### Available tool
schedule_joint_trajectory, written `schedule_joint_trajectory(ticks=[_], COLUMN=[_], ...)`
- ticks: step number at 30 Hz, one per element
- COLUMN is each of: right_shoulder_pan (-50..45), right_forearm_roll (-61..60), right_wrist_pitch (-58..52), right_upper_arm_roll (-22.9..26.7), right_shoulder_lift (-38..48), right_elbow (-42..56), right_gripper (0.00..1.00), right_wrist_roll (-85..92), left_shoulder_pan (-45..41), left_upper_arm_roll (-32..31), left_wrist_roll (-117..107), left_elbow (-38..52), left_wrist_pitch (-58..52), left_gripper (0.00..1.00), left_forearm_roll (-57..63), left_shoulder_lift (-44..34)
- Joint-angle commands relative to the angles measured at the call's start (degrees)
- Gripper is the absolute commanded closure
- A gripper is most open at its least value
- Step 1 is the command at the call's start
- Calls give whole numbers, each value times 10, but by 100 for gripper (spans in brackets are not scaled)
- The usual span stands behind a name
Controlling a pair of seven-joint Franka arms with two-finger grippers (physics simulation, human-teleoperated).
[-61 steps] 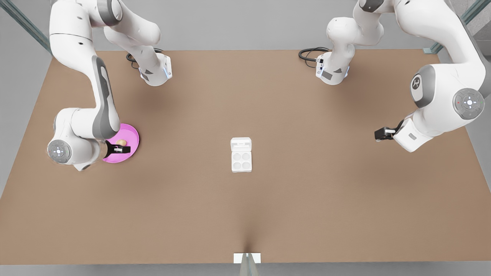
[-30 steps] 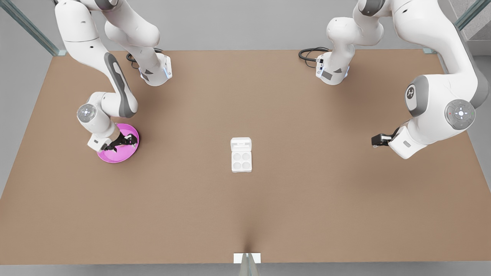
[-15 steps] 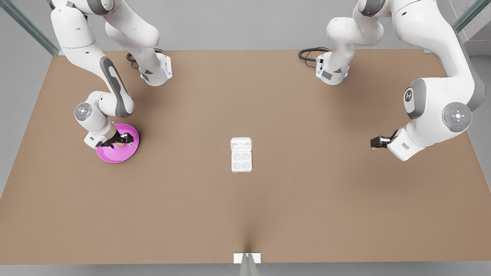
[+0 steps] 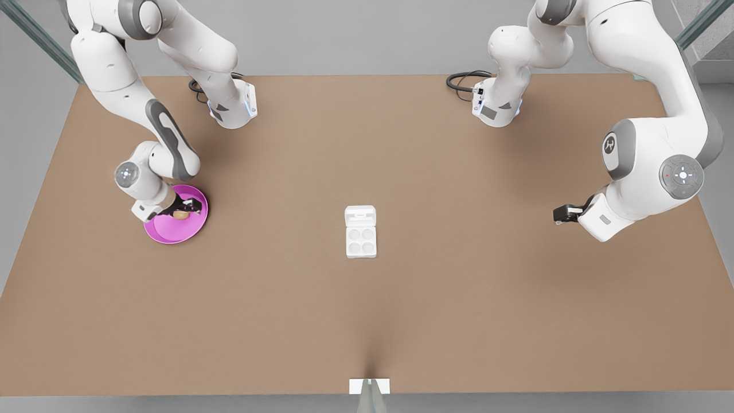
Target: Pack egg into the box and close the box lid
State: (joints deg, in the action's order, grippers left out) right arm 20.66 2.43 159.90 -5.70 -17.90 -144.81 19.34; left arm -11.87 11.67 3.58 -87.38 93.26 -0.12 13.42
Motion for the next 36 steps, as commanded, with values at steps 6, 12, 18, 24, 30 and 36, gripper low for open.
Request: schedule_joint_trajectory(ticks=[6, 12, 18, 24, 30, 36], right_shoulder_pan=[-10, -12, -12, -12, -12, -12], right_forearm_roll=[-1, -1, -1, -1, -1, -1], right_wrist_pitch=[7, 3, 2, -5, -21, -101], right_upper_arm_roll=[0, 0, 0, 0, -4, -19], right_shoulder_lift=[-2, -4, -4, -2, 1, 46], right_elbow=[1, 4, 5, 13, 25, 61], right_gripper=[0, 53, 60, 59, 59, 58], right_wrist_roll=[-5, -19, -21, -23, -24, -24], left_shoulder_pan=[0, 0, 0, 0, 0, 0], left_upper_arm_roll=[0, 0, 0, 0, 0, 0], left_wrist_roll=[0, 0, 0, 0, 0, 0], left_elbow=[0, -1, -1, -10, -10, -11], left_wrist_pitch=[2, 2, 2, 12, 13, 15], left_gripper=[0, 0, 0, 0, 0, 0], left_forearm_roll=[0, 0, 0, 0, 0, 0], left_shoulder_lift=[-1, -1, 0, 0, 0, 0])
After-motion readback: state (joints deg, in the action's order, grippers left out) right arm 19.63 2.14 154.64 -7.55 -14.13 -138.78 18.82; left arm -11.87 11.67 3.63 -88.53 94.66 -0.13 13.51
